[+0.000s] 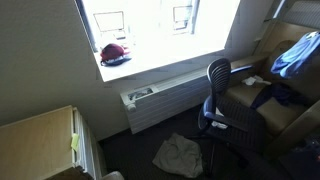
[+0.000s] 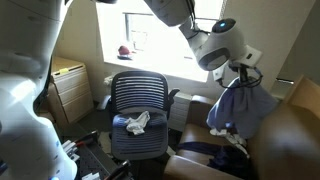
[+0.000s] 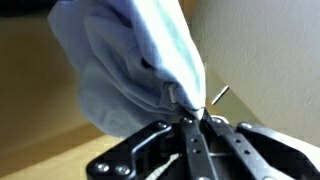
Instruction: Put the clothes on the brown chair onto the black chair and vice-versa
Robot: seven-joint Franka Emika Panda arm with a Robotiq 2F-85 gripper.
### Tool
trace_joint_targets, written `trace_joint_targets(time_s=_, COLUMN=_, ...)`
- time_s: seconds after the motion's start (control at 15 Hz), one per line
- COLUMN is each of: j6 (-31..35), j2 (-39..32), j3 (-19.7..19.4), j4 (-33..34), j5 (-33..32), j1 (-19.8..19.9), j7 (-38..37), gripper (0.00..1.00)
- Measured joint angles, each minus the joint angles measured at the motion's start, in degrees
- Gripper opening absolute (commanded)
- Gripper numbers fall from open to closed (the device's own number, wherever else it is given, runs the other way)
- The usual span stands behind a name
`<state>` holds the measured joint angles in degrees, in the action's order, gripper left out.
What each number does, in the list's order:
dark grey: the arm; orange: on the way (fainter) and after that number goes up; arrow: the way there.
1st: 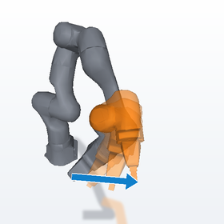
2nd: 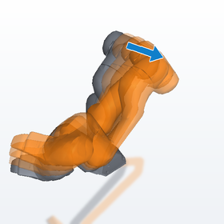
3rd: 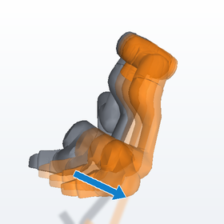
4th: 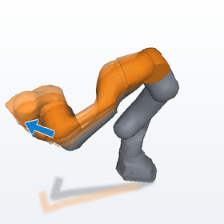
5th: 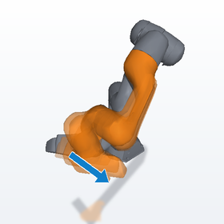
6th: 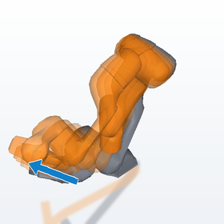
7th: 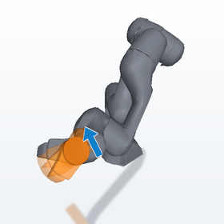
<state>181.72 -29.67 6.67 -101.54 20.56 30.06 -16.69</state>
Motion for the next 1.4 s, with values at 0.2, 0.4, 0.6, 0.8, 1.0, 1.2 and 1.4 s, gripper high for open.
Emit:
trace_joint_targets(time_s=0.2, j6=0.9, j2=-0.5, j3=0.5, j4=-1.0, j5=0.0, j1=-0.5, j7=-0.2, gripper=0.07)
trace_joint_targets(time_s=0.4, j6=0.1, j2=-0.5, j3=0.0, j4=-0.4, j5=0.0, j1=-0.3, j7=-0.2, gripper=0.02)
trace_joint_targets(time_s=0.6, j6=-0.3, j2=-0.6, j3=10.3, j4=-4.1, j5=0.8, j1=2.4, j7=1.9, gripper=0.02)
trace_joint_targets(time_s=0.8, j6=0.4, j2=-0.1, j3=23.5, j4=-7.1, j5=4.1, j1=4.3, j7=3.9, gripper=0.02)
trace_joint_targets(time_s=1.0, j6=0.1, j2=1.0, j3=35.7, j4=-9.2, j5=7.5, j1=6.5, j7=5.3, gripper=0.07)
trace_joint_targets(time_s=1.2, j6=0.1, j2=1.9, j3=37.7, j4=-10.2, j5=8.0, j1=7.1, j7=5.5, gripper=0.02)
trace_joint_targets(time_s=1.4, j6=-2.0, j2=1.3, j3=38.5, j4=-10.3, j5=8.0, j1=8.3, j7=5.6, gripper=0.02)
